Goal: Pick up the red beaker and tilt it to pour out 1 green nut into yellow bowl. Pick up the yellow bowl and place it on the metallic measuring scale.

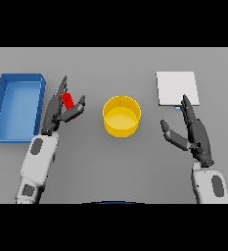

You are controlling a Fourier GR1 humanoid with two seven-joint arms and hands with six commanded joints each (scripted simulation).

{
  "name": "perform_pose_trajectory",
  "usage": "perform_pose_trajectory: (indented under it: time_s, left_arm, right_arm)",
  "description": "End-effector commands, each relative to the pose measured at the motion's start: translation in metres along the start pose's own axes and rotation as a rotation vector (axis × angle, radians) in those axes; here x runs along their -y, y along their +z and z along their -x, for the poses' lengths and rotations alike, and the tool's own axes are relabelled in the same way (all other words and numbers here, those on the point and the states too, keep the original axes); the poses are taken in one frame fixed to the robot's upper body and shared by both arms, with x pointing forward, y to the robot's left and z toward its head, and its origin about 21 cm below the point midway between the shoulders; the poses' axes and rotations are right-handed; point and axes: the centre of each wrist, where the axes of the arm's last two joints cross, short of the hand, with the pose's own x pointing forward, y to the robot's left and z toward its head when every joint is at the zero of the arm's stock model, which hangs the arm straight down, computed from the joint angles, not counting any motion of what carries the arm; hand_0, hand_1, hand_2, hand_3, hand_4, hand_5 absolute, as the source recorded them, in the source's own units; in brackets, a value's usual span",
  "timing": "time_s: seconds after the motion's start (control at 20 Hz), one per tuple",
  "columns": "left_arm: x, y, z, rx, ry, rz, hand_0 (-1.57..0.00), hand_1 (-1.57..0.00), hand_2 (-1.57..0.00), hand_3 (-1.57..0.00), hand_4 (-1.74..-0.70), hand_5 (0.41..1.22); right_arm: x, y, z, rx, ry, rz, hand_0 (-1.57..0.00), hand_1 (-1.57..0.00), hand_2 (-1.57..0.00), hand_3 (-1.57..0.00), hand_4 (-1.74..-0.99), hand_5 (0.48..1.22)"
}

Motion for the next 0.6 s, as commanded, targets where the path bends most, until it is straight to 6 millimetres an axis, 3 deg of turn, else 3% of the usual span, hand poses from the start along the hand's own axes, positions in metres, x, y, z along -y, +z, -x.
perform_pose_trajectory:
  time_s: [0.0, 0.1, 0.15, 0.25, 0.35, 0.5, 0.55]
  left_arm:
    - [0.003, -0.003, 0.001, -0.011, 0.007, -0.01, 0.0, -0.01, -0.05, -0.03, -1.35, 0.726]
    - [0.003, -0.007, -0.002, -0.003, 0.027, -0.032, -0.34, -0.31, -0.32, -0.24, -1.39, 0.765]
    - [0.005, -0.006, 0.001, 0.007, 0.055, -0.042, -0.58, -0.56, -0.55, -0.42, -1.42, 0.786]
    - [0.013, -0.007, 0.003, 0.009, 0.081, -0.045, -0.94, -0.92, -0.92, -0.83, -1.42, 0.943]
    - [0.016, -0.009, 0.002, 0.023, 0.066, -0.054, -1.17, -1.16, -1.15, -1.08, -1.53, 1.043]
    - [0.017, -0.011, -0.002, 0.026, 0.058, -0.044, -1.36, -1.36, -1.36, -1.18, -1.62, 1.13]
    - [0.019, -0.01, -0.002, 0.017, 0.053, -0.042, -1.41, -1.4, -1.4, -1.26, -1.59, 1.148]
  right_arm:
    - [0.002, 0.001, 0.002, 0.004, 0.007, 0.002, 0.0, 0.0, 0.0, 0.0, -1.301, 0.647]
    - [0.002, -0.003, -0.004, 0.006, 0.005, 0.01, 0.0, 0.0, 0.0, 0.0, -1.294, 0.645]
    - [0.003, 0.0, -0.001, -0.002, -0.002, 0.013, 0.0, 0.0, 0.0, 0.0, -1.292, 0.645]
    - [0.001, -0.002, -0.001, -0.017, 0.0, 0.009, 0.0, 0.0, 0.0, 0.0, -1.29, 0.646]
    - [0.002, -0.003, 0.0, -0.008, 0.012, 0.009, 0.0, 0.0, 0.0, 0.0, -1.291, 0.649]
    - [0.001, -0.002, 0.001, -0.006, 0.004, 0.005, 0.0, 0.0, 0.0, 0.0, -1.29, 0.649]
    - [0.0, 0.001, 0.001, 0.0, 0.002, 0.003, 0.0, 0.0, 0.0, 0.0, -1.29, 0.648]
